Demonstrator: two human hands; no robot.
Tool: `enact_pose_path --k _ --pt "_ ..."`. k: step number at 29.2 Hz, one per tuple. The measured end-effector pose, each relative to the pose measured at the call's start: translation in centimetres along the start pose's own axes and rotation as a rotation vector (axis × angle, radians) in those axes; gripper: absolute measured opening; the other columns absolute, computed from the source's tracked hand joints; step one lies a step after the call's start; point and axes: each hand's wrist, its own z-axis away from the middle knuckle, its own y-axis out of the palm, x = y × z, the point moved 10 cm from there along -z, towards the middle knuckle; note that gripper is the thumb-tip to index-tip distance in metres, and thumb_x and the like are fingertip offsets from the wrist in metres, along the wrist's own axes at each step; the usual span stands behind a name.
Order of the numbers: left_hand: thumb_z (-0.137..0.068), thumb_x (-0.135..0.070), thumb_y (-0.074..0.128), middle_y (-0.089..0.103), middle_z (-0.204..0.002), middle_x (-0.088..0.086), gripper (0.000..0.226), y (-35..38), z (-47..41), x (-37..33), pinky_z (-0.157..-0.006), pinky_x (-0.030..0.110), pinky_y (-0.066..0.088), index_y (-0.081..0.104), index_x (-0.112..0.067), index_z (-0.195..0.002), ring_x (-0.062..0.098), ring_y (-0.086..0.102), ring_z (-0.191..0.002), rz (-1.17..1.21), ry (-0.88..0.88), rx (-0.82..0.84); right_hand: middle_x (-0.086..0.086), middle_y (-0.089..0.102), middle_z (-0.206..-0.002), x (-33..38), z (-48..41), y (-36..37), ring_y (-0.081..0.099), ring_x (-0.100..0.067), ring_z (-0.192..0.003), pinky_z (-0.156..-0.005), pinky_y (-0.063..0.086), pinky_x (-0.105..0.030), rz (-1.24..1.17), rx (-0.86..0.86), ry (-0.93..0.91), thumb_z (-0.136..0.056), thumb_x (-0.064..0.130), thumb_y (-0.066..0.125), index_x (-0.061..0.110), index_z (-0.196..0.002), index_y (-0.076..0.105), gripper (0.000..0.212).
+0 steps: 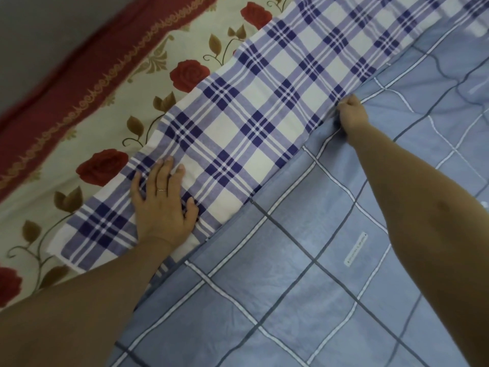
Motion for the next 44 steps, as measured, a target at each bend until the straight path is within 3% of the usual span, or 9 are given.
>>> enact_pose_path --k 3,5,8,10,17,26,30,38,44 --pt "-0.082 -0.036 0.036 0.037 -0.147 0.014 0.061 0.0 0.1 0.0 -0.113 0.053 0.01 0.042 -0.007 -0.135 0.029 0.031 -0.136 0.002 0.005 -0.017 -0.003 0.05 -0.083 0.1 -0.2 0.1 0.047 -0.021 -0.081 -0.066 0.04 -0.027 -0.057 0.059 -0.027 -0.085 0.029 0.041 0.023 -0.072 0.043 0.014" --pt "-0.082 -0.035 0.036 0.037 -0.147 0.013 0.06 0.0 0.0 -0.1 -0.113 0.052 0.009 0.042 -0.007 -0.135 0.028 0.031 -0.136 0.001 0.008 -0.033 0.001 0.056 -0.102 1.6 1.4 1.2 0.051 -0.022 -0.101 -0.094 0.041 -0.035 -0.091 0.088 -0.082 -0.086 0.042 0.041 0.032 -0.09 0.051 0.015" --pt "-0.082 -0.034 0.038 0.038 -0.147 0.013 0.059 -0.2 0.0 -0.2 -0.113 0.051 0.009 0.043 -0.007 -0.134 0.028 0.031 -0.135 0.005 0.023 -0.058 0.003 0.027 -0.154 2.6 7.8 0.0 0.022 -0.017 -0.142 -0.115 0.004 -0.044 -0.125 -0.266 -0.133 -0.1 0.041 0.033 0.028 -0.141 0.034 0.043" --pt "-0.083 -0.034 0.039 0.037 -0.147 0.013 0.059 -0.2 0.0 -0.4 -0.113 0.052 0.01 0.043 -0.007 -0.135 0.028 0.031 -0.136 0.005 0.033 -0.061 0.001 0.009 -0.16 0.8 14.8 2.0 0.006 -0.017 -0.147 -0.116 -0.004 -0.043 -0.117 -0.34 -0.044 -0.102 0.037 0.029 0.02 -0.149 0.021 0.051" --pt "-0.081 -0.034 0.042 0.038 -0.147 0.012 0.059 -0.2 0.2 -0.1 -0.114 0.052 0.011 0.044 -0.008 -0.134 0.028 0.033 -0.135 0.018 0.029 -0.066 -0.01 0.02 -0.156 -5.5 43.6 17.0 0.017 -0.021 -0.145 -0.119 0.006 -0.04 0.311 -0.011 -0.417 -0.097 0.035 0.031 0.008 -0.148 0.025 0.059" --pt "-0.089 -0.039 0.037 0.05 -0.137 0.006 0.047 -0.8 0.5 0.1 -0.114 0.051 0.016 0.055 -0.012 -0.123 0.023 0.042 -0.131 0.211 0.002 -0.097 -0.004 0.036 -0.151 -5.8 44.6 17.7 0.032 -0.021 -0.138 -0.116 0.016 -0.045 0.364 -0.143 -0.557 -0.095 0.034 0.028 0.018 -0.144 0.04 0.053" --pt "-0.093 -0.025 0.037 0.06 -0.1 0.004 0.028 -3.7 6.7 2.3 -0.085 0.042 0.046 0.06 -0.007 -0.096 0.018 0.057 -0.087 0.685 0.009 -0.107 -0.003 0.04 -0.149 -5.5 44.5 17.2 0.035 -0.023 -0.137 -0.116 0.012 -0.042 0.312 -0.197 -0.579 -0.096 0.033 0.025 0.017 -0.141 0.043 0.051" --pt "-0.093 -0.028 0.052 0.054 -0.085 0.011 0.025 -5.5 28.7 14.5 -0.063 0.035 0.042 0.054 -0.008 -0.078 0.018 0.046 -0.072 0.346 0.007 0.088 -0.009 0.035 -0.15 -5.6 47.4 15.2 0.03 -0.023 -0.14 -0.117 0.005 -0.04 0.18 -0.289 -0.637 -0.096 0.035 0.035 0.009 -0.141 0.041 0.052" --pt "-0.102 -0.023 0.033 0.055 -0.08 0.012 0.033 -5.6 33.2 20.3 -0.067 0.034 0.037 0.052 -0.004 -0.084 0.022 0.047 -0.071 0.289 -0.212 0.142 -0.004 0.01 -0.159 -10.6 57.6 20.8 0.007 -0.027 -0.147 -0.116 -0.006 -0.05 0.441 -0.021 -0.587 -0.093 0.055 0.012 0.022 -0.152 0.013 0.068"
